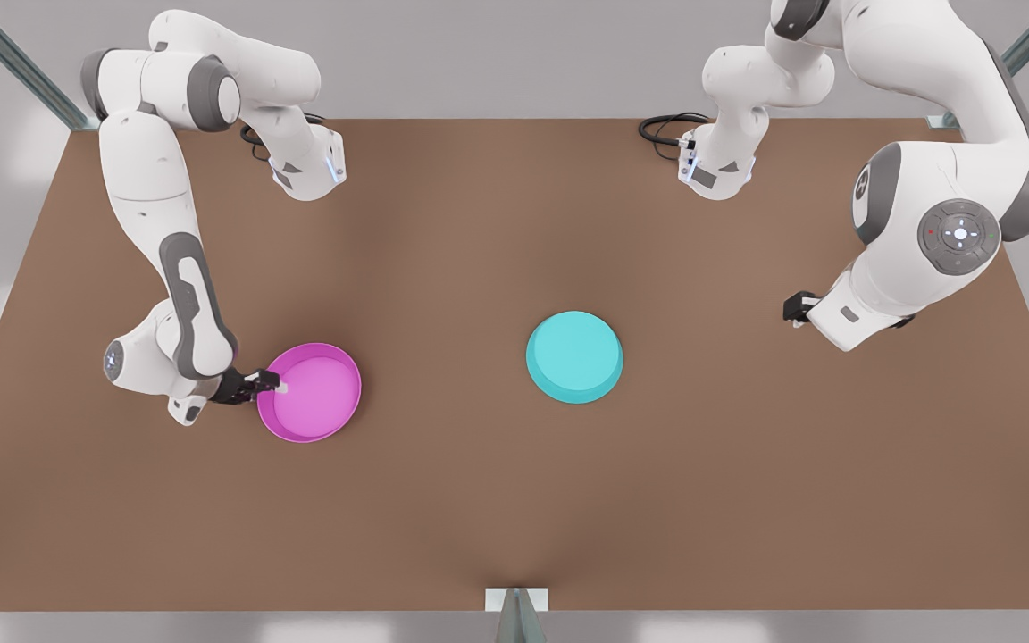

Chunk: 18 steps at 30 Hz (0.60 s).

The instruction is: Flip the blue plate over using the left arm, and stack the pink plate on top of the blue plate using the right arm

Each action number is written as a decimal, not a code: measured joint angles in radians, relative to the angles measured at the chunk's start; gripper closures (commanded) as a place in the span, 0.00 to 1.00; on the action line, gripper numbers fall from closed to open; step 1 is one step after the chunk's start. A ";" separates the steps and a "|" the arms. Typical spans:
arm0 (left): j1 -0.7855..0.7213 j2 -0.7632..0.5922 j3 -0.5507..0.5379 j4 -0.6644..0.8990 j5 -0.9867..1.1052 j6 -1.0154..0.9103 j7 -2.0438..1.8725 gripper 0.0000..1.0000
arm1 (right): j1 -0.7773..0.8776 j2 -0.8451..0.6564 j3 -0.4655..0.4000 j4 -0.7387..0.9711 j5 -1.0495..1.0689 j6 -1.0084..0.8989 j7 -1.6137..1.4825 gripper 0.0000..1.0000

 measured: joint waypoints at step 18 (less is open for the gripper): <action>-0.001 -0.001 0.000 0.000 0.002 -0.002 0.000 0.00 | 0.003 -0.002 0.001 0.000 0.010 0.029 0.011 0.75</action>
